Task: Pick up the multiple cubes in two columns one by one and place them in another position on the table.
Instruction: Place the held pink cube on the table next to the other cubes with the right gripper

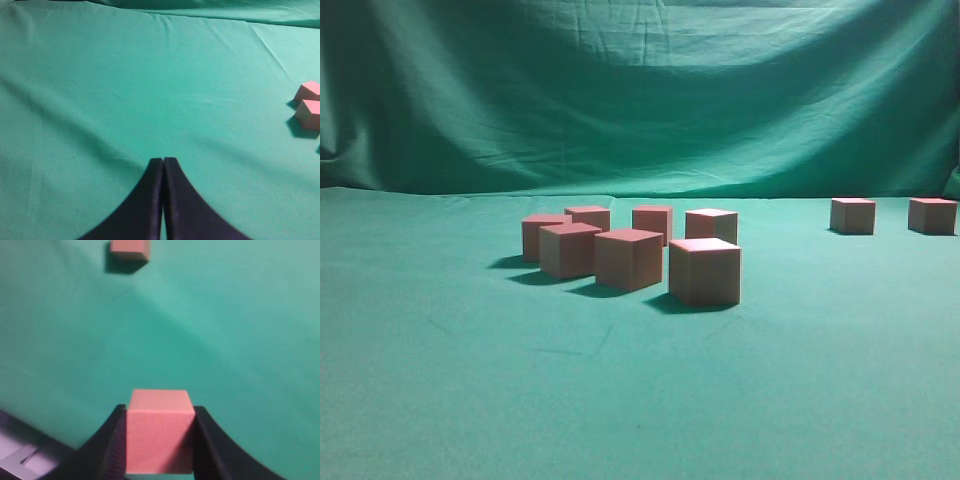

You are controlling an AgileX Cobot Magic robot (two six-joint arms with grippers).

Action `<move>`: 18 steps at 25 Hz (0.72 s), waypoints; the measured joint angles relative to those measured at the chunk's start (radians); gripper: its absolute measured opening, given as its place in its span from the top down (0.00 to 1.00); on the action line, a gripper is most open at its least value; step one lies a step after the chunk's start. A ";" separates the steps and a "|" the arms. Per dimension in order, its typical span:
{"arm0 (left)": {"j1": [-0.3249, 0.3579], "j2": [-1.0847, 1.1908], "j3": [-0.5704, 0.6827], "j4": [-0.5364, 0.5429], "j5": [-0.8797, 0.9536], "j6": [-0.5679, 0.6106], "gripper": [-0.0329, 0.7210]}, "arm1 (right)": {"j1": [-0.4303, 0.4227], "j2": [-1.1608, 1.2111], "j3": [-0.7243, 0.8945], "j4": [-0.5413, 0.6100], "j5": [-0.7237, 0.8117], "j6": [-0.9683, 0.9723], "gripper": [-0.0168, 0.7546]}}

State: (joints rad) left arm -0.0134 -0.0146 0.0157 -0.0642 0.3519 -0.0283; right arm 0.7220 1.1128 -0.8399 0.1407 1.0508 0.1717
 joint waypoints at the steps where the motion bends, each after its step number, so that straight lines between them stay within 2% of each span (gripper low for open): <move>1: 0.000 0.000 0.000 0.000 0.000 0.000 0.96 | 0.022 0.000 0.000 0.000 -0.024 0.000 0.64; 6: 0.000 0.000 0.000 0.000 0.000 0.000 0.96 | 0.113 0.035 0.000 0.000 -0.112 0.000 0.64; 10: 0.000 0.000 0.000 0.000 0.000 0.000 0.96 | 0.150 0.146 0.000 -0.002 -0.137 -0.002 0.64; 18: 0.000 0.000 0.000 0.000 0.000 0.000 0.96 | 0.170 0.335 -0.086 -0.167 -0.161 0.021 0.64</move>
State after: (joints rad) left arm -0.0134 -0.0146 0.0157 -0.0642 0.3519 -0.0283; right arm 0.8918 1.4475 -0.9263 -0.0264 0.8894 0.1925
